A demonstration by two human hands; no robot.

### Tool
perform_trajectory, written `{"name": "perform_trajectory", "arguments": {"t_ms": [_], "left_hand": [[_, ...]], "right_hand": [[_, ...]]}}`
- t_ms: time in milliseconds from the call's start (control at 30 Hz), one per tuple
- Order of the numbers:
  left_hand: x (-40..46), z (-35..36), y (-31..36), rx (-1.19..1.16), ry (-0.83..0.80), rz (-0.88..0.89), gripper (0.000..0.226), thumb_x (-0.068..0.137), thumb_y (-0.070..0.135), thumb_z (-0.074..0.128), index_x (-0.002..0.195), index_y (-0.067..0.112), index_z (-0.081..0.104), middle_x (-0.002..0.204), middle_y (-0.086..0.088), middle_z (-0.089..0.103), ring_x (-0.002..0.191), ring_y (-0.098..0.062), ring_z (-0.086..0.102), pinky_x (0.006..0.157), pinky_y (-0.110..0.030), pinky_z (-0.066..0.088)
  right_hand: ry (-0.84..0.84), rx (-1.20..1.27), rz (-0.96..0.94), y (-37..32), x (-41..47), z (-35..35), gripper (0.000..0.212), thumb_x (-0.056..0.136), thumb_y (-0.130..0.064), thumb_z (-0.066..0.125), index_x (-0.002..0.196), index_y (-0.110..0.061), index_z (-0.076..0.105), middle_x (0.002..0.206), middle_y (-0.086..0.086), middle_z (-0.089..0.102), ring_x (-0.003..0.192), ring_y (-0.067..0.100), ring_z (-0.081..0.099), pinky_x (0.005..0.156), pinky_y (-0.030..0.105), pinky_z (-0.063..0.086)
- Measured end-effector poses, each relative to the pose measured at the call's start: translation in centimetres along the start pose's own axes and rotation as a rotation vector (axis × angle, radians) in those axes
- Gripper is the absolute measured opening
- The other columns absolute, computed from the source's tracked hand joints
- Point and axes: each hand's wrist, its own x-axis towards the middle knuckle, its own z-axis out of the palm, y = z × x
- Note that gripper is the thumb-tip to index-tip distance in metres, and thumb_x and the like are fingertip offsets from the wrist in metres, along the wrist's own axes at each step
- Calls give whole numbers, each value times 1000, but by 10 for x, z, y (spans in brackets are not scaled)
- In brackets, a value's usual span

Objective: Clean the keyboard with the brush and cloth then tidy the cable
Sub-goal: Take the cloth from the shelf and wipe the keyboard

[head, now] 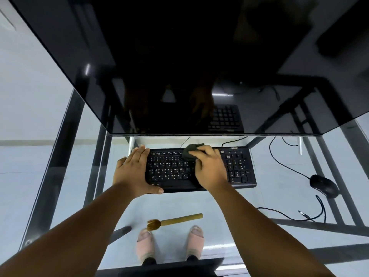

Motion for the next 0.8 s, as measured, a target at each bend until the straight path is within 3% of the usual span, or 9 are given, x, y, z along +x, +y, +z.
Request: {"name": "perform_trajectory", "arguments": {"t_ms": [100,167,333,433,533,667,733,800], "left_hand": [[0,-3,-10,27,-32,36,135,53,79,69,155,21,1,164,3,1,150,-16,4,121,-43,8],[-1,-6,-16,41,-38,36,136,53,79,69,154,21,2,164,3,1,150,-16,6,121,-44,8],[-7,-7,-24,4,-6,-15,138,47,81,70,154,21,7,163,3,8,148,-17,16,120,-42,10],[-7,-6,-27,-11,-31,-17,137,48,78,72,154,23,5,163,5,6,147,-15,17,120,-42,10],[-4,-8,-30,-5,-49,-10,137,48,73,76,154,23,6,163,7,6,147,-13,19,120,-42,10],[-3,-9,-30,-1,-63,-13,136,49,67,80,153,24,5,163,7,6,147,-13,19,120,-42,11],[-4,-8,-30,-16,-72,-17,136,51,65,81,154,24,2,163,8,2,148,-13,17,120,-42,10],[-6,-7,-32,-17,-79,-13,136,54,65,80,154,24,-2,163,8,-2,149,-14,13,120,-42,8]], "right_hand": [[199,9,231,11,-13,-3,33,85,-8,56,109,-22,74,118,0,60,105,27,49,69,39,57],[256,6,245,9,-20,2,33,82,-5,59,107,-20,75,116,3,61,103,30,50,68,42,57],[2,-48,21,-32,-11,16,37,88,-12,53,118,-25,70,125,-4,54,109,22,45,68,32,55],[56,-51,116,-32,-12,16,35,89,-14,51,116,-27,69,125,-6,53,111,21,45,59,31,54],[173,0,289,-35,-16,21,35,89,-11,51,115,-24,69,127,-2,52,111,26,44,61,32,51],[83,-6,176,-53,-13,28,38,89,-8,51,122,-22,66,130,1,50,110,27,43,68,36,55],[8,-45,60,-47,-10,24,39,90,-11,51,124,-25,65,130,-3,49,112,23,42,62,35,56],[32,-70,88,-34,-10,18,37,90,-12,51,120,-27,67,127,-5,51,112,21,43,60,35,56]]}}
